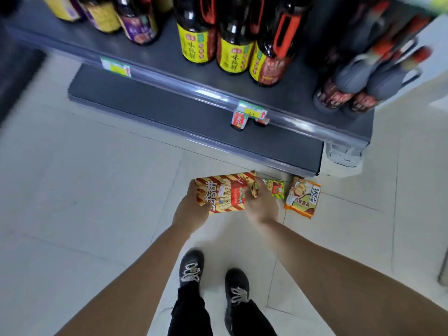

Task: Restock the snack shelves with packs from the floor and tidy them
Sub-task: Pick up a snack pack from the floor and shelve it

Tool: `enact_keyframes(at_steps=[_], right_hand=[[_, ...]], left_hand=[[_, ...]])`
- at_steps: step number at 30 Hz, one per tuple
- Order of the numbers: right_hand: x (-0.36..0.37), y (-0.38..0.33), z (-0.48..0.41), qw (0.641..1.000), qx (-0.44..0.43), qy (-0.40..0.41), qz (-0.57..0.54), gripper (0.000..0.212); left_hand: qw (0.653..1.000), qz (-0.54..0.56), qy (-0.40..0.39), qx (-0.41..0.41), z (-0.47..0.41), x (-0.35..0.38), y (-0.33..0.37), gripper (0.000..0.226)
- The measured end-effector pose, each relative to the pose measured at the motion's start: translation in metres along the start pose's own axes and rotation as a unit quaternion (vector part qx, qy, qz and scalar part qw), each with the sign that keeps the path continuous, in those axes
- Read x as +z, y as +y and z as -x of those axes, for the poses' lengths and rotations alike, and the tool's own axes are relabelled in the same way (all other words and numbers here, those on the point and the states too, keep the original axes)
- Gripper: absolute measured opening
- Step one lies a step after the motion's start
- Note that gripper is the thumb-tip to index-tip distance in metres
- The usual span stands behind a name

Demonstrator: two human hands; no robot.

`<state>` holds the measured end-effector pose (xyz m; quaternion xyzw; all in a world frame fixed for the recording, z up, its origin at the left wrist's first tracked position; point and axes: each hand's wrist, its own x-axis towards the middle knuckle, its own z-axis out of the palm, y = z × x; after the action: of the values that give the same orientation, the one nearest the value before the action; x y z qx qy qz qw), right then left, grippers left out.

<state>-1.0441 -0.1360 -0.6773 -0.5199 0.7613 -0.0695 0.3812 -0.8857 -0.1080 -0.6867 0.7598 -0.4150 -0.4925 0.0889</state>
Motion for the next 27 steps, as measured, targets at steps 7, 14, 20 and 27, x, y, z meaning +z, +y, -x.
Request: enact_keyframes(at_steps=[7, 14, 20, 27], right_hand=[[-0.04, -0.118, 0.086, 0.988, -0.149, -0.004, 0.024, 0.043], [-0.038, -0.246, 0.185, 0.958, -0.285, -0.022, -0.015, 0.038], [0.002, -0.352, 0.272, 0.919, -0.39, -0.06, -0.023, 0.035], [0.078, -0.455, 0.373, 0.875, -0.47, -0.114, -0.032, 0.04]], left_hand=[[0.977, 0.127, 0.169, -0.017, 0.113, -0.106, 0.007, 0.041], [0.903, 0.25, 0.348, -0.038, 0.209, -0.218, -0.026, 0.048], [0.837, 0.32, 0.442, -0.043, 0.276, -0.316, -0.083, 0.05], [0.774, 0.313, 0.547, -0.063, 0.366, -0.419, -0.169, 0.05]])
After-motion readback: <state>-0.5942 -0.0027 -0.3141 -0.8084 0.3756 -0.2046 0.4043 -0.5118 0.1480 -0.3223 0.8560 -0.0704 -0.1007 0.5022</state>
